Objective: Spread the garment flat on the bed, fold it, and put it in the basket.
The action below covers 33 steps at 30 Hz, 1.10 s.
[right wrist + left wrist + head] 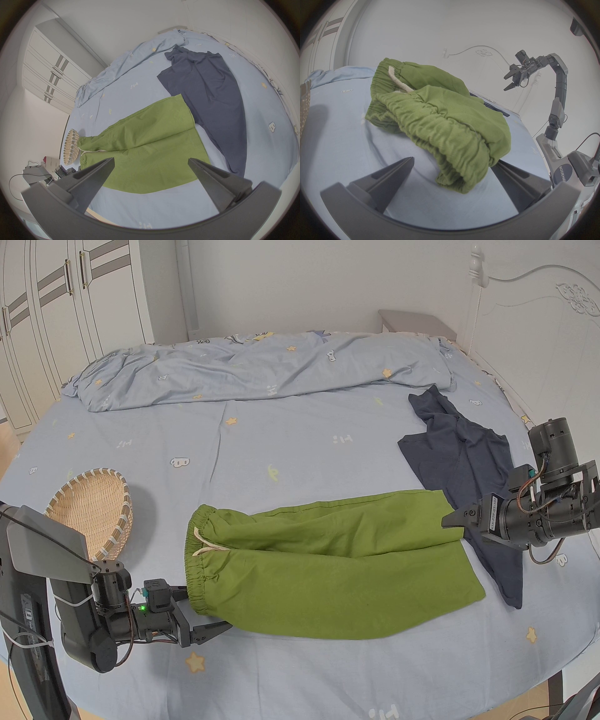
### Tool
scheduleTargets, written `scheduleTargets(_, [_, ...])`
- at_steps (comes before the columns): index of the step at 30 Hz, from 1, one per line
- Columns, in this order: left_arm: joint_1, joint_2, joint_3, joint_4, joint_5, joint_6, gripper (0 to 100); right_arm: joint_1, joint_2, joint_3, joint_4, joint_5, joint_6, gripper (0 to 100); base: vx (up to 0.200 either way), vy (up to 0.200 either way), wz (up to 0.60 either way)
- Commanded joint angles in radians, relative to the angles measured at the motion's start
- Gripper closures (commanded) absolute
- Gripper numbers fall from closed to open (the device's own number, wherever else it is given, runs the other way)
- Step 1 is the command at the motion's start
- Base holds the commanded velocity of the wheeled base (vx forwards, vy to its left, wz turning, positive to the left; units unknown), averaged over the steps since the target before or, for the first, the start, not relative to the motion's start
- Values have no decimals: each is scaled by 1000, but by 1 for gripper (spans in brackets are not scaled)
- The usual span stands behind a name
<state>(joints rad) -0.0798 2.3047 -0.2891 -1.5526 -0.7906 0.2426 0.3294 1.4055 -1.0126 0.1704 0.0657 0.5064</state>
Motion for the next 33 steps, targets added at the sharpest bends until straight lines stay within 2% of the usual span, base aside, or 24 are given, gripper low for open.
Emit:
scheduleTargets(1, [-6,5,4,-18,-1,0,0,0,0,0,0,0,0,0,0,0,0])
scheduleTargets(16, [-15,2,7,-18,1,0,0,0,-2,0,0,0,0,0,0,0,0])
scheduleTargets(17, [-15,2,7,-18,1,0,100,0,-2,0,0,0,0,0,0,0,0])
scheduleTargets(33, [-14,-67,110,-18,-2,-26,100,2,-2,0,0,0,0,0,0,0,0])
